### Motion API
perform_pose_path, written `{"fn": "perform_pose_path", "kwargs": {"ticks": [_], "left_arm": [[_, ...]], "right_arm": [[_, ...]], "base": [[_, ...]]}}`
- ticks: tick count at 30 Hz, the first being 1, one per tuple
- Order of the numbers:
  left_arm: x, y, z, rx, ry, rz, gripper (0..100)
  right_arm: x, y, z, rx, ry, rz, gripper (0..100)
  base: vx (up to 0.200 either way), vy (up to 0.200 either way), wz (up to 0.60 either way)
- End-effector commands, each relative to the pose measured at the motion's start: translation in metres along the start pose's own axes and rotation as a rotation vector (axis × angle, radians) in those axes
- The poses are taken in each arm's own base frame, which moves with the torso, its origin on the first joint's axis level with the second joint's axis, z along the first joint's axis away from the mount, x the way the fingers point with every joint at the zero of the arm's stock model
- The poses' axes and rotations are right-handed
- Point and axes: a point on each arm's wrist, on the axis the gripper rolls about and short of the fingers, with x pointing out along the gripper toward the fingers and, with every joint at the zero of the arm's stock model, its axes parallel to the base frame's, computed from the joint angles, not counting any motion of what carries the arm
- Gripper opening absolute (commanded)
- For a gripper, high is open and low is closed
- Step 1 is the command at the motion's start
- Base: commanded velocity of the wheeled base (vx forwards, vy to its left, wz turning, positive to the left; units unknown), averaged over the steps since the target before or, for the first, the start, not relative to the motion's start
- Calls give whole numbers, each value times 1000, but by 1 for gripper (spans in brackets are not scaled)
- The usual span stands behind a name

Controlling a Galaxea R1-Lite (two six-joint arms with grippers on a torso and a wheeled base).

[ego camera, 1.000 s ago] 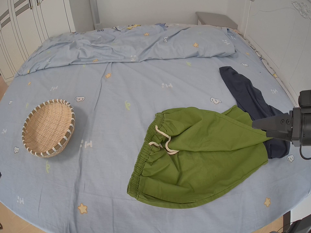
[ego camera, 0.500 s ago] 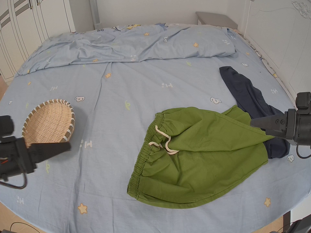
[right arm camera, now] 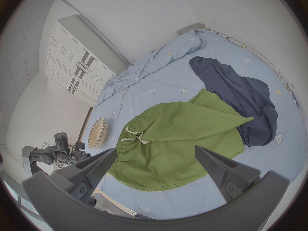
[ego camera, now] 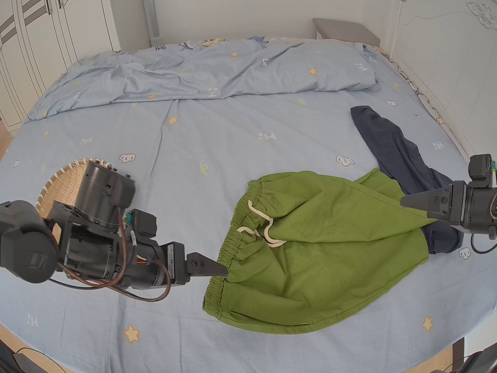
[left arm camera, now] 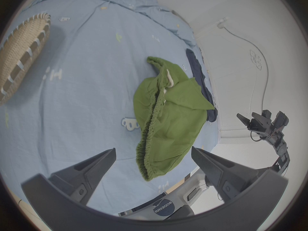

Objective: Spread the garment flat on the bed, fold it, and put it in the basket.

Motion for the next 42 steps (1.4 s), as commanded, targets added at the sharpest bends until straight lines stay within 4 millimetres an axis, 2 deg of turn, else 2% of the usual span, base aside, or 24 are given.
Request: {"fn": "perform_pose_path", "kwargs": {"ticks": [1,12,13,17,26,32,35,36,37,42], "left_arm": [[25,1,0,-17,61,19,100],[39,0,-4,-41,98,28,100],[39,0,-4,-50,97,28,0],[42,-6,-8,-57,116,16,0],[60,-2,-18,-63,183,48,0],[55,-1,-16,-78,175,51,0],[12,10,-5,-188,70,39,0],[12,10,-5,-188,70,39,0],[-14,20,-4,-228,19,25,0],[-59,51,-27,-323,-44,-27,0]], "right_arm": [[3,-2,-1,3,10,-8,100],[6,-2,-1,5,16,-11,100],[6,-2,-1,6,18,-11,100],[11,-4,-1,9,31,-19,100],[11,-4,0,9,29,-19,100],[11,-4,-1,9,31,-19,100],[10,-3,-2,12,53,4,100],[10,-3,-2,12,53,4,100],[9,-4,-4,18,66,22,100],[10,-9,-13,40,134,25,100]], "base": [[0,0,0],[0,0,0],[0,0,0],[0,0,0],[0,0,0],[0,0,0],[0,0,0],[0,0,0],[0,0,0],[0,0,0]]}}
